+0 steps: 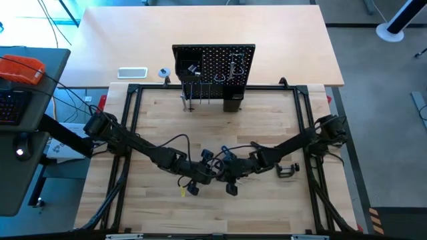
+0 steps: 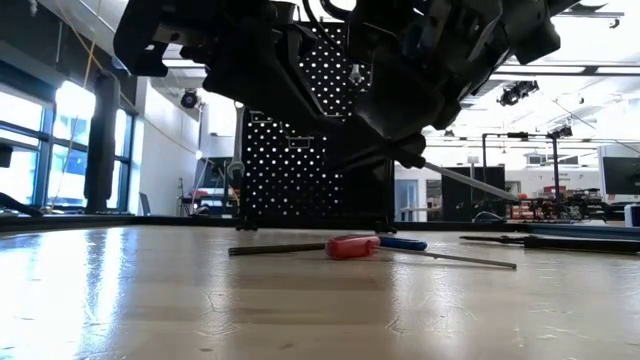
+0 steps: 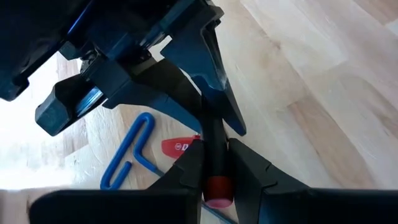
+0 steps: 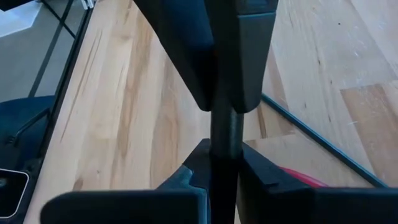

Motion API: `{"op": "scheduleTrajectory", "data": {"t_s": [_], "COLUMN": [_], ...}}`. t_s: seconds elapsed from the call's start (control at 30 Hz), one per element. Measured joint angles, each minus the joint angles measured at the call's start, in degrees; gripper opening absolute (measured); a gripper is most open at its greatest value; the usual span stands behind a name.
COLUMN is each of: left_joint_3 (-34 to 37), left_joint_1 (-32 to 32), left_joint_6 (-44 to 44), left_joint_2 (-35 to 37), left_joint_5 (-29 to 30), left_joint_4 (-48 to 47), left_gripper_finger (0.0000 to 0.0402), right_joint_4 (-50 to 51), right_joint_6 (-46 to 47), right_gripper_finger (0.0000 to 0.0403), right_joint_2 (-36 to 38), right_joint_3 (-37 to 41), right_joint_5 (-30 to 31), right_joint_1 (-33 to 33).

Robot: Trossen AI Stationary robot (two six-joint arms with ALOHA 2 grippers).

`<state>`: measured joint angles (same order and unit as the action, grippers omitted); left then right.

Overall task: Hang tools onto peg board
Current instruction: Put the nut driver into the bottom black bin on the pegboard

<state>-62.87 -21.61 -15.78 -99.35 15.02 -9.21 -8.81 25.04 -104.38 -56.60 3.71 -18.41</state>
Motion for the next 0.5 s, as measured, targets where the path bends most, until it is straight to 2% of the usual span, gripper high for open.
{"op": "scheduleTrajectory", "data": {"t_s": [0.07, 0.3, 0.5], "left_joint_3": [0.0, -0.04, -0.04], "left_joint_1": [-0.02, -0.09, -0.09], "left_joint_6": [0.51, 2.39, 3.3], "left_joint_2": [0.0, 0.0, 1.78], "left_joint_5": [0.57, 0.51, 1.74], "left_joint_4": [0.02, 0.2, 0.5], "left_gripper_finger": [0.0049, 0.0126, 0.0157], "right_joint_4": [0.04, -0.18, 0.25], "right_joint_6": [-0.03, -1.59, -2.57], "right_gripper_finger": [0.0028, 0.0028, 0.0028], "right_joint_2": [0.0, 0.01, 0.54], "right_joint_3": [0.0, 0.0, 0.0], "right_joint_5": [0.28, 2.21, 2.36], "right_joint_1": [-0.03, -1.28, -2.23]}}
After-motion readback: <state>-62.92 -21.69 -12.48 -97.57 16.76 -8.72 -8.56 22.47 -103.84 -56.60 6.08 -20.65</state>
